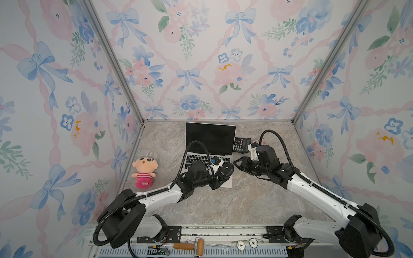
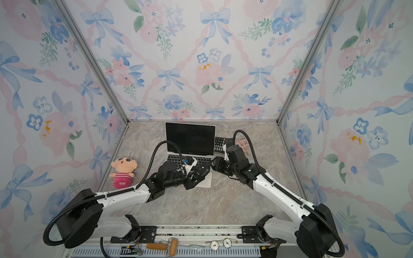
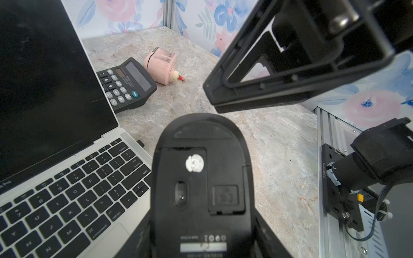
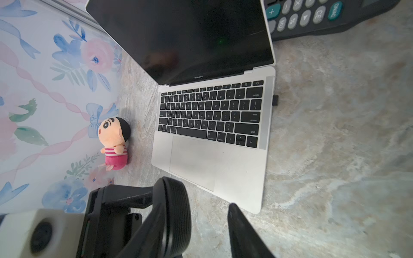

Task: Insert the wireless mouse receiver into the laptop
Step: Close the lid on the mouse.

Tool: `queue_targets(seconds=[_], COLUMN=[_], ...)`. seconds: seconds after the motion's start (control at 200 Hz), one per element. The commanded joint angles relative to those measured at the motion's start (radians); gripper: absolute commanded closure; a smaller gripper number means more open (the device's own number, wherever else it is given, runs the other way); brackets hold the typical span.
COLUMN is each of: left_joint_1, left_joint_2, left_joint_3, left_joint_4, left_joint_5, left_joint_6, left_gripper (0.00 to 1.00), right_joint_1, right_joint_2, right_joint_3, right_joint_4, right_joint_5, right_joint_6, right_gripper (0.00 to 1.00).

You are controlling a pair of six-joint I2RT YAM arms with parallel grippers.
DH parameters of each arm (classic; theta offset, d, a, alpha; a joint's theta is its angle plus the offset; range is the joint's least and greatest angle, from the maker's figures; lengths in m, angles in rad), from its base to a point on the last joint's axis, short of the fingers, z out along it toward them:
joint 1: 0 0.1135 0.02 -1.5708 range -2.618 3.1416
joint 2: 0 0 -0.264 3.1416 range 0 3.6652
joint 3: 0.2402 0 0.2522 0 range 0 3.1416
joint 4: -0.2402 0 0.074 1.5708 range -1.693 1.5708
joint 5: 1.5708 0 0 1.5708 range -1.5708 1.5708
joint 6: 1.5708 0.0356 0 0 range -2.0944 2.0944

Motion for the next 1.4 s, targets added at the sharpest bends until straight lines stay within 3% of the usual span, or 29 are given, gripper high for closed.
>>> queue_targets(seconds=[0.0,0.325,0.935,1.395], left_joint_1=[-0.005,-0.012,-0.028,-0.026], left_joint_2=[0.018,0.041,0.026,0.044], left_joint_3=[0.026,0.050,0.057,0.050], left_joint_4=[0.041,0.041,0.077,0.077], left_joint_5=[0.004,0.016,-0.004,-0.007], left_joint_6=[-0.046,-0.059,-0.089,-0.089], left_gripper=[1.00,1.00,1.00,1.00], right_joint_1=[0.009,0.023,0.058,0.030], right_joint_2=[-0.015,0.012,0.033,-0.019], right_joint_3=[-0.015,-0.057,-0.089,-0.037], right_joint_4=[0.097,0.149,0.193,0.138], right_joint_5=[0.020,0.002,-0.006,0.000], right_joint_6=[0.049,0.083,0.117,0.108], right_gripper=[0.52,0.53,0.69,0.41])
